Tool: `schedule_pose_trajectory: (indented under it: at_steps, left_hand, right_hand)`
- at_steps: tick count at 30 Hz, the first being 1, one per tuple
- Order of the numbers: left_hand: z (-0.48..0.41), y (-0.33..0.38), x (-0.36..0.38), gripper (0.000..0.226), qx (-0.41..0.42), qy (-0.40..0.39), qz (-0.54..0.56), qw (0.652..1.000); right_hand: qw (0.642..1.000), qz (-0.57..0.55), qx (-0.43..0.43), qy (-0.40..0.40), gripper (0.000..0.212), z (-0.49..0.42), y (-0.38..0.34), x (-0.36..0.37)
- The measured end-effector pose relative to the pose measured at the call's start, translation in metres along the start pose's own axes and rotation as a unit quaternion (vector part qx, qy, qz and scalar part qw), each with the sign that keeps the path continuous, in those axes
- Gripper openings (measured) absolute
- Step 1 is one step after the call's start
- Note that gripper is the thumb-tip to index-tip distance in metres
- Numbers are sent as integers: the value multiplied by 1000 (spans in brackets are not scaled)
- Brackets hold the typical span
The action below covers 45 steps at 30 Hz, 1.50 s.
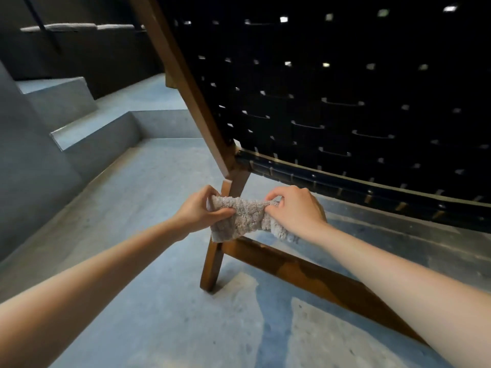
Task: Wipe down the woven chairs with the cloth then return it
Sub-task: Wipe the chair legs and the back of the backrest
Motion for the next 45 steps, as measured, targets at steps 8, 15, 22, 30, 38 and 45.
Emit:
schedule_pose_trajectory:
  at_steps: [8,15,22,30,38,45]
  left_hand:
    - [-66,-59,-33,47,35,28,-23,999]
    - [-88,-70,2,50,42,44,70,996]
    - [-89,-56,18,55,41,165,208,963]
    - [-95,-47,31,38,130,170,231,949]
    - [-105,-53,49,42,179,114,214,953]
    - [-90,-60,56,37,199,101,199,954]
  right_hand:
    - [989,-56,132,37,10,-48,-22,80]
    - [922,-157,330,126,22,-68,3,108]
    - [898,-363,229,94,57,-86,-8,118]
    - [932,-327,138,79,65,-93,-16,144]
    - [984,-157,28,76,58,-107,-19,141]
    - [987,-152,34,36,51,-100,-3,162]
Point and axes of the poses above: each hand's wrist, its own z-axis away from the middle knuckle, its own x-axis out of the palm, y = z × x, the point moved 8 cm from there along -z, towards the middle knuckle, and after that the axes turned 8 degrees about x, right-handed, at the moved point
